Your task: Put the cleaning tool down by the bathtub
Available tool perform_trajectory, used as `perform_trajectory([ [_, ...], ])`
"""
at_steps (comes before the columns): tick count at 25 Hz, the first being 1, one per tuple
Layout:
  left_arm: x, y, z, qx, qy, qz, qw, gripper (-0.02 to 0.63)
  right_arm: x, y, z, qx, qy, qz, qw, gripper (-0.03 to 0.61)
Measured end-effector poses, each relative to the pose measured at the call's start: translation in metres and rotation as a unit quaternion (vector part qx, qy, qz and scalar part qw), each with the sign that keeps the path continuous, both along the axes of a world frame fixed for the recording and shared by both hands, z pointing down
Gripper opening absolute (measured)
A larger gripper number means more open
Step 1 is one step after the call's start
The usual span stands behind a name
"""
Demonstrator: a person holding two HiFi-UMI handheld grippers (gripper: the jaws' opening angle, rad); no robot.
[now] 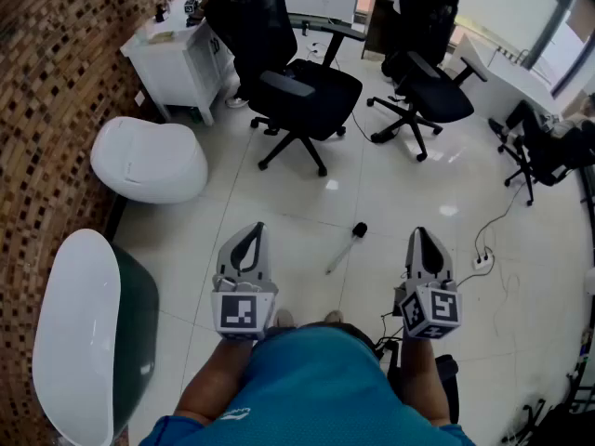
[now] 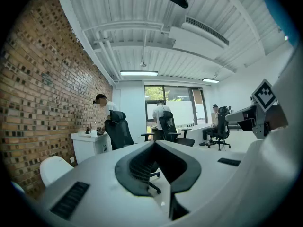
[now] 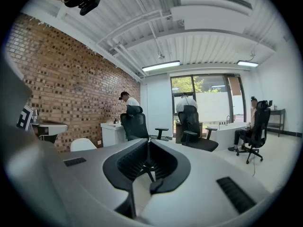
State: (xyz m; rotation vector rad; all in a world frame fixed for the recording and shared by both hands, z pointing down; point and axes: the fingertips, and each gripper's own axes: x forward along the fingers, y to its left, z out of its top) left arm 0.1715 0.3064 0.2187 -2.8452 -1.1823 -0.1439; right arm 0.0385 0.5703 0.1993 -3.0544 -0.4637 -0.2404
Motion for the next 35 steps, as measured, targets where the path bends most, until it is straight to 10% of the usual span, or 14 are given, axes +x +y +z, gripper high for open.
perform_trajectory([
  [20,0.113,0.083,0.112,0.014,-0.02,-0.023,0.9994,0.0,0.128,0.115,0.161,0.047,-0.106,-0.026,0.993,0.035],
  [35,0.198,0.12,0.401,0.018,-0.029,0.005,0.9994,0.0,0.178,0.144,0.504,0.094,-0.194,0.007,0.976,0.104],
])
